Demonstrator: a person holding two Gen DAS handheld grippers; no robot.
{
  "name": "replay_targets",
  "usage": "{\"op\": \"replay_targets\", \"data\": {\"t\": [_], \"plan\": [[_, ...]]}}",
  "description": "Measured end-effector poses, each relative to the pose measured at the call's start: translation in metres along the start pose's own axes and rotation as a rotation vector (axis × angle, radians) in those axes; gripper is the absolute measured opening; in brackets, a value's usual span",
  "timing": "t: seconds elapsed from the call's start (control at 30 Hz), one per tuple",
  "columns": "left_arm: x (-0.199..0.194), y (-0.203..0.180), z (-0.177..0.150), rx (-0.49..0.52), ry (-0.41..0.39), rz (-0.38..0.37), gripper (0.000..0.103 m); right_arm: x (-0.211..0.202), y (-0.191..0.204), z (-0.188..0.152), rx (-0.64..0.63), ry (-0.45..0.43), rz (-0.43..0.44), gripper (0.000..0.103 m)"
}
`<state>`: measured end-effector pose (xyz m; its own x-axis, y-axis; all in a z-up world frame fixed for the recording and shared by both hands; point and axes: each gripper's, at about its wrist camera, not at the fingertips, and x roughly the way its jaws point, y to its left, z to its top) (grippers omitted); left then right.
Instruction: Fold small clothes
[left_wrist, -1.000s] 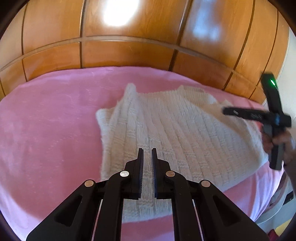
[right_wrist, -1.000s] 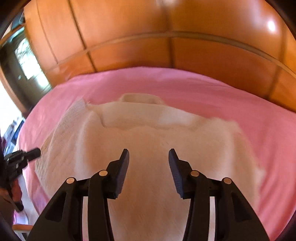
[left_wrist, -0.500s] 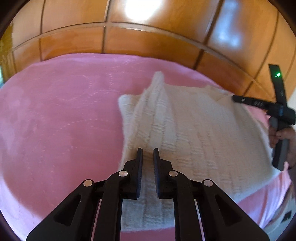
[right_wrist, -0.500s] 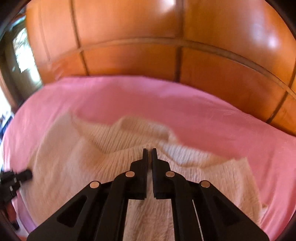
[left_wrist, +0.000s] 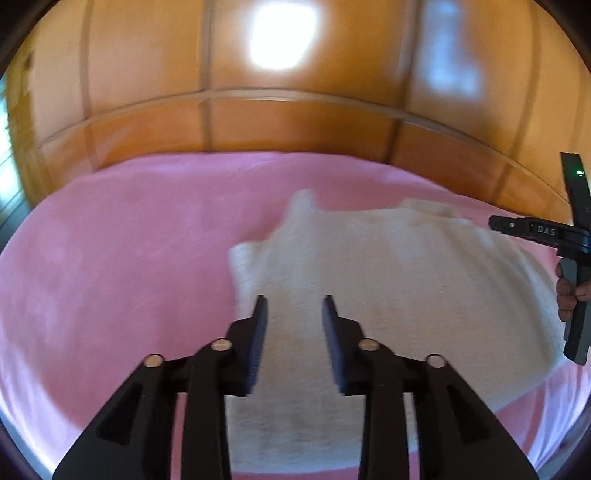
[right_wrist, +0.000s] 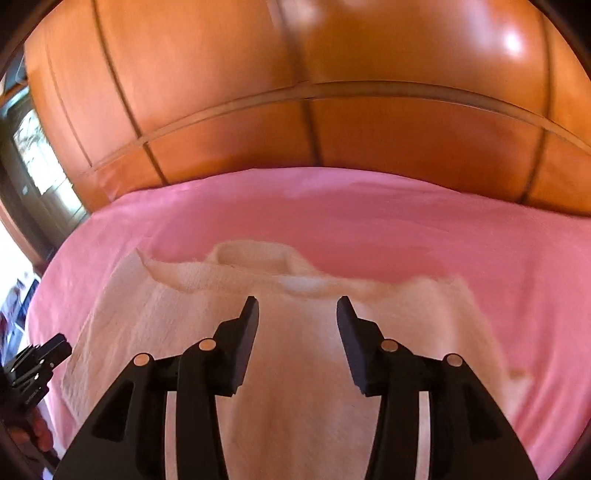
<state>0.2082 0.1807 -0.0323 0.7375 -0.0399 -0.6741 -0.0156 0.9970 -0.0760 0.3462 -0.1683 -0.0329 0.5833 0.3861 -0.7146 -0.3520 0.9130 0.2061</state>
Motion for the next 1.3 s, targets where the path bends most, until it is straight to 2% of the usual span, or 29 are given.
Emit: {"op": "replay_targets", "data": {"t": [0.07, 0.13, 0.2, 0.23, 0.27, 0.33, 0.53, 0.6, 0.7, 0.73, 0.77, 0.87, 1.13, 1.23, 1.3], "plan": [[0.007, -0.016, 0.003, 0.055, 0.002, -0.02, 0.035, -0.006, -0.007, -0.012, -0.019, 0.024, -0.024, 0.046], [0.023, -0.028, 0.006, 0.1, 0.019, -0.023, 0.035, -0.003, -0.011, -0.019, -0.041, 0.042, -0.072, 0.053], [0.048, -0.032, 0.003, 0.126, 0.068, 0.045, 0.035, 0.011, -0.023, -0.028, -0.032, 0.087, -0.159, 0.06], [0.06, -0.029, 0.002, 0.122, 0.097, 0.076, 0.036, 0.015, -0.031, -0.032, -0.012, 0.087, -0.178, 0.061], [0.07, -0.023, 0.0, 0.099, 0.112, 0.078, 0.043, 0.019, -0.039, -0.036, 0.017, 0.074, -0.18, 0.061], [0.074, -0.011, -0.004, 0.044, 0.1, 0.072, 0.047, 0.023, -0.053, -0.04, 0.078, 0.034, -0.162, 0.062], [0.065, 0.011, -0.014, -0.098, 0.089, 0.025, 0.047, 0.024, -0.055, -0.042, 0.101, -0.004, -0.141, 0.062], [0.057, 0.013, -0.013, -0.133, 0.088, 0.039, 0.047, 0.019, -0.056, -0.045, 0.104, -0.013, -0.136, 0.063], [0.035, 0.0, -0.01, -0.107, 0.049, 0.087, 0.05, 0.017, -0.05, -0.045, 0.088, -0.019, -0.14, 0.066], [0.029, -0.003, -0.01, -0.101, 0.038, 0.094, 0.059, 0.017, -0.049, -0.045, 0.085, -0.019, -0.143, 0.066], [0.019, -0.006, -0.011, -0.099, 0.019, 0.09, 0.062, 0.016, -0.049, -0.047, 0.083, -0.019, -0.146, 0.067], [0.003, -0.016, -0.01, -0.089, -0.003, 0.074, 0.062, 0.012, -0.046, -0.049, 0.071, -0.028, -0.152, 0.07], [-0.017, -0.026, -0.028, -0.091, 0.003, 0.049, 0.062, 0.008, -0.041, -0.049, 0.078, -0.02, -0.162, 0.072], [-0.023, -0.024, -0.034, -0.088, 0.006, 0.06, 0.062, -0.003, -0.043, -0.05, 0.089, -0.004, -0.142, 0.076], [-0.025, -0.021, -0.037, -0.089, 0.011, 0.059, 0.062, -0.016, -0.044, -0.054, 0.102, -0.004, -0.122, 0.082]]}}
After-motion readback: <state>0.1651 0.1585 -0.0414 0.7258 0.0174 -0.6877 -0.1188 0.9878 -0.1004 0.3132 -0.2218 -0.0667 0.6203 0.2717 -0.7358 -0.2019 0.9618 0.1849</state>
